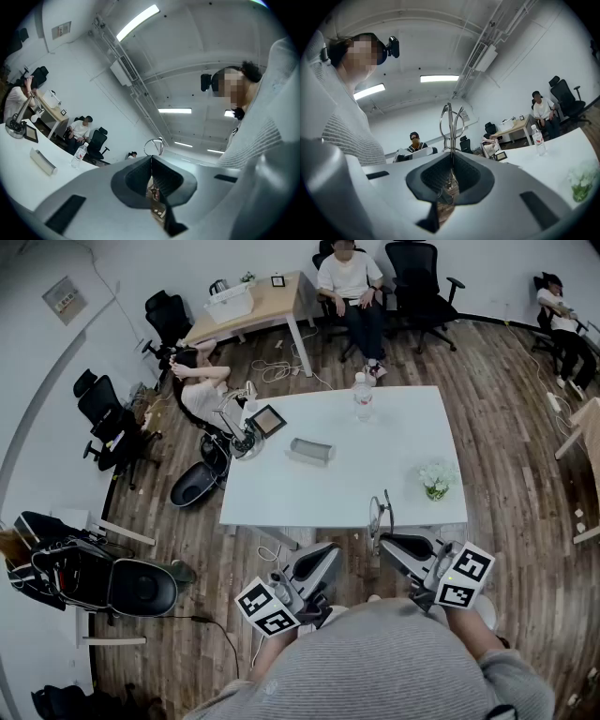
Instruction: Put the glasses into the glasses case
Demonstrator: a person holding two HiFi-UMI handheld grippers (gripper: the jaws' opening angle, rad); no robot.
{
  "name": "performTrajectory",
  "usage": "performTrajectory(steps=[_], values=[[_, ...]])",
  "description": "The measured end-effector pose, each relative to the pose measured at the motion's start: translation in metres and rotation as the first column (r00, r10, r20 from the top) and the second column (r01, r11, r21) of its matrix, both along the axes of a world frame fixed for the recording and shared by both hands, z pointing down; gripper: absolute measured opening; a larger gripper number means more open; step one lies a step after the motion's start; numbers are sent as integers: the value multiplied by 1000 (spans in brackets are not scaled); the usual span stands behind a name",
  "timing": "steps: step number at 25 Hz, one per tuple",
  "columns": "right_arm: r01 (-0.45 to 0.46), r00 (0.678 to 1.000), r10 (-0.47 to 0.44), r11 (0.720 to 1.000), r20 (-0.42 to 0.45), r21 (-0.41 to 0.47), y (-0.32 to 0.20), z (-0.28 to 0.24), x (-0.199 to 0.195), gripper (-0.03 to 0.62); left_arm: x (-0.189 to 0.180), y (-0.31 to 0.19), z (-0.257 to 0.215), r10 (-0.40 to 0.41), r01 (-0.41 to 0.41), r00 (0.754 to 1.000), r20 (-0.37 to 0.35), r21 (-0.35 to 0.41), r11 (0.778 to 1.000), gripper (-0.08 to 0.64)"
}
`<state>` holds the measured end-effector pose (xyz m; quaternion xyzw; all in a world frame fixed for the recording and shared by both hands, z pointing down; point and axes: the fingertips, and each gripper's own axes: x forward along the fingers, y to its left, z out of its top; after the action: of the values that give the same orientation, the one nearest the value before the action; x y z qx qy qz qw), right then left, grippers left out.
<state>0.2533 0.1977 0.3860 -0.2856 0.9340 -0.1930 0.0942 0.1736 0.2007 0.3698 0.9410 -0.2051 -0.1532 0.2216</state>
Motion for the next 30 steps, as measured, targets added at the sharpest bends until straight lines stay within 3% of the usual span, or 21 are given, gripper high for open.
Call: performTrajectory(steps=[9,14,30], values=[[-8,1000,7,1000,-28,-11,-12,8,4,29,-3,-6,1,-6,7,1000,-8,11,1000,12],[-5,1000,4,1000,-27,-19,-12,10,5,29,5,0,2,13,-15,999,38,46,999,12],[14,1000,-15,1000,-24,-26,-13,10,4,29,2,8,3,5,-7,998,65,34,999,12]])
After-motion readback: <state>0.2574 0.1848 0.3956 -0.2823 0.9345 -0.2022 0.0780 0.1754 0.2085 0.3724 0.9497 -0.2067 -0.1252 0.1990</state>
